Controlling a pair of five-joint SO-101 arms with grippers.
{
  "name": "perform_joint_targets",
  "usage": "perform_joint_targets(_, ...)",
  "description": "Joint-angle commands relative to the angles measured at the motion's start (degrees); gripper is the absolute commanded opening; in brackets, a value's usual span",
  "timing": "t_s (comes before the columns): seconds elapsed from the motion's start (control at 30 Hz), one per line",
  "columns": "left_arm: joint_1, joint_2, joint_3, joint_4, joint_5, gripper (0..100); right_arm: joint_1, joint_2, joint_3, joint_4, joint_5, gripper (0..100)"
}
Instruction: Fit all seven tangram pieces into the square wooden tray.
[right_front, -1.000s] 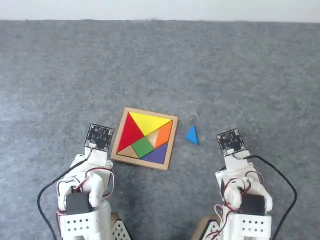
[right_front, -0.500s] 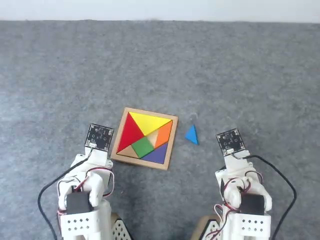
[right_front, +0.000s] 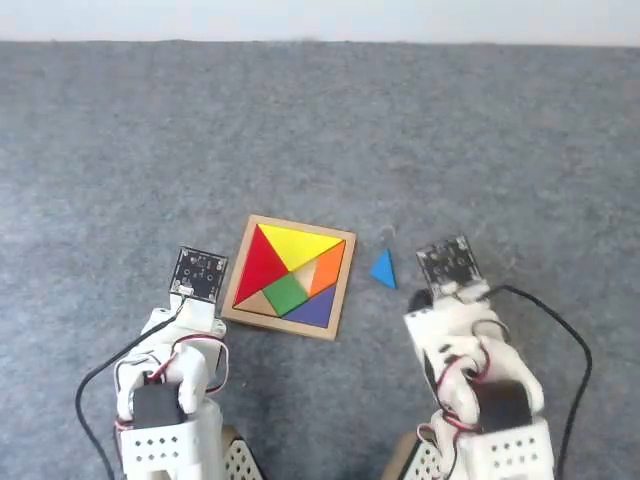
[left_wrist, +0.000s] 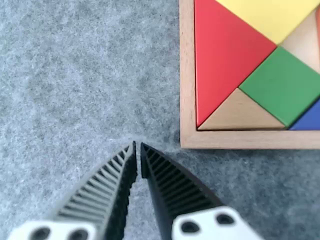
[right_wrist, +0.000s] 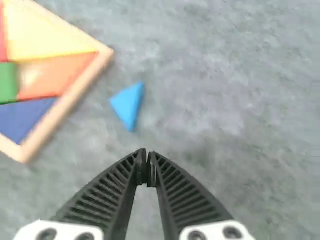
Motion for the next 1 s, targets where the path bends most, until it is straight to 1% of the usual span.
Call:
perform_joint_targets(0.0,0.09,-1.14,-0.75,0.18,-0.18,1,-2.59,17.8,-8.18,-8.48,-5.98,0.9)
perform_joint_targets(0.1,0.09,-1.14,-0.75,0.18,-0.18,1,-5.58,32.48,-16.97,-9.1,-7.38,0.9)
perform_joint_targets(0.23,0.09,-1.14,-0.75,0.18,-0.18,1,-7.08,48.75,-28.4,-6.64,-10.81,1.0)
perform_joint_targets(0.37,0.09,-1.14,-0.75,0.18,-0.18,1,-8.75,61.58,-36.04,-6.37,-13.89,1.0)
perform_joint_targets(0.47,0.09,-1.14,-0.75,0.18,-0.18,1,-8.48,69.32,-40.7,-6.37,-17.05,1.2)
perform_joint_targets(0.53,0.09,-1.14,-0.75,0.18,-0.18,1,-8.57,73.63,-43.87,-6.02,-16.09,3.2)
perform_joint_targets(0.7,0.0,-1.14,-0.75,0.18,-0.18,1,-9.1,81.71,-49.32,-5.93,-15.12,14.4)
perform_joint_targets(0.83,0.0,-1.14,-0.75,0.18,-0.26,1,-11.47,86.2,-50.99,-5.93,-12.57,17.5)
perform_joint_targets(0.9,0.0,-1.14,-0.75,0.18,-0.26,1,-12.53,87.25,-51.08,-6.02,-12.75,18.6)
perform_joint_targets(0.97,0.0,-1.14,-0.75,0.18,-0.26,1,-12.97,87.78,-51.08,-6.37,-12.84,22.2)
